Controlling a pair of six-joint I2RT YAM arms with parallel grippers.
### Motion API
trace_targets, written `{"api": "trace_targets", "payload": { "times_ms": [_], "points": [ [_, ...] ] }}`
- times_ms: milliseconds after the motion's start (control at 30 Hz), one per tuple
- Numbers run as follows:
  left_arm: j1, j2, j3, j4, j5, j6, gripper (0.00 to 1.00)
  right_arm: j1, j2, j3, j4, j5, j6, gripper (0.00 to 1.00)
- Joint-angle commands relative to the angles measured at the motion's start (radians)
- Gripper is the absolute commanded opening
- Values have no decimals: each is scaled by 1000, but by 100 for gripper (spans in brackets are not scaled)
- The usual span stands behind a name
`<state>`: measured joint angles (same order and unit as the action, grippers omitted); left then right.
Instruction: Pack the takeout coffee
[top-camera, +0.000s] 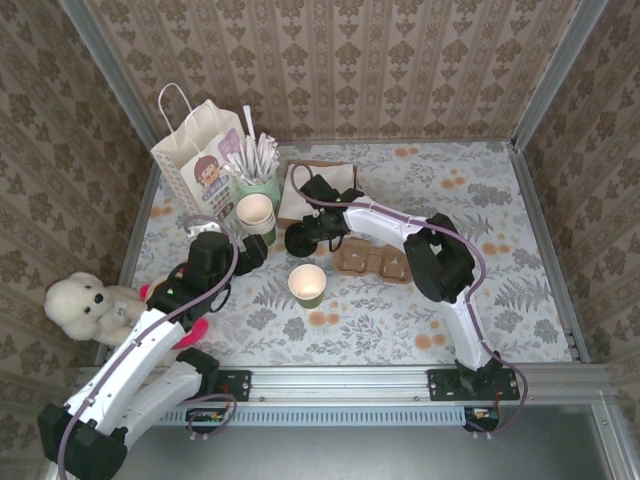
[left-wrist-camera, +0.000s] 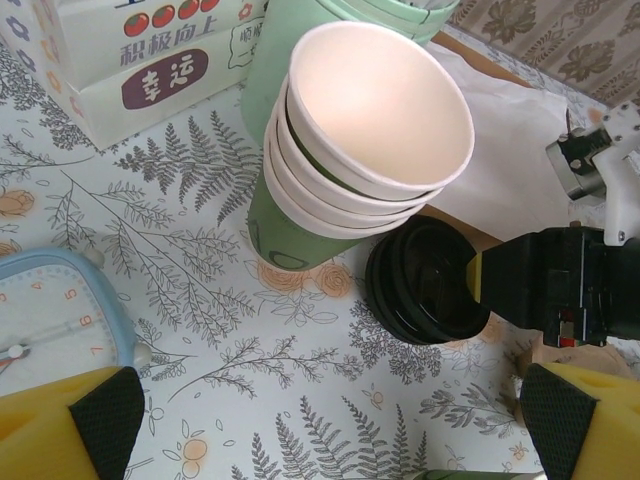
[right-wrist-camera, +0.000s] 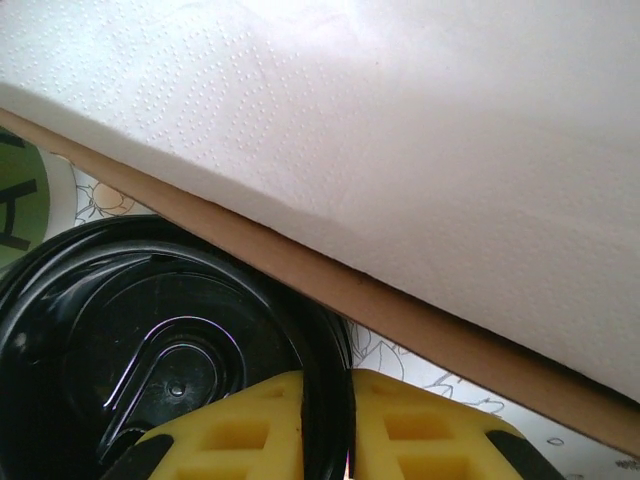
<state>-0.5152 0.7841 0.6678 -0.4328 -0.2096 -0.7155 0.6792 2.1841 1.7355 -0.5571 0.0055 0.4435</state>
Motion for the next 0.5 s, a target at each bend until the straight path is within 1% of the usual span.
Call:
{"api": "trace_targets", "payload": {
  "times_ms": [0,100,200,300,367,400,467],
  "points": [
    [13,13,-9,25,28,-16,100,11,-84,-27,14,44,-27,18],
    [23,27,-2,22,28,-25,100,20,-106,-58,74,58,-41,18],
    [32,39,2,-2,-3,-59,100,27,-118,-78,107,65,-48,18],
    [41,42,-4,15,19,-52,100,38,-137,-104,156,85,-61,17],
    [52,45,-7,36,73,-46,100,47,-160,-135,209,96,-76,16],
    [87,48,-9,56,126,-35,100,52,-175,-154,235,107,-84,16],
    [115,56,-9,88,212,-27,100,59,-206,-187,285,130,-95,15]
  ]
}}
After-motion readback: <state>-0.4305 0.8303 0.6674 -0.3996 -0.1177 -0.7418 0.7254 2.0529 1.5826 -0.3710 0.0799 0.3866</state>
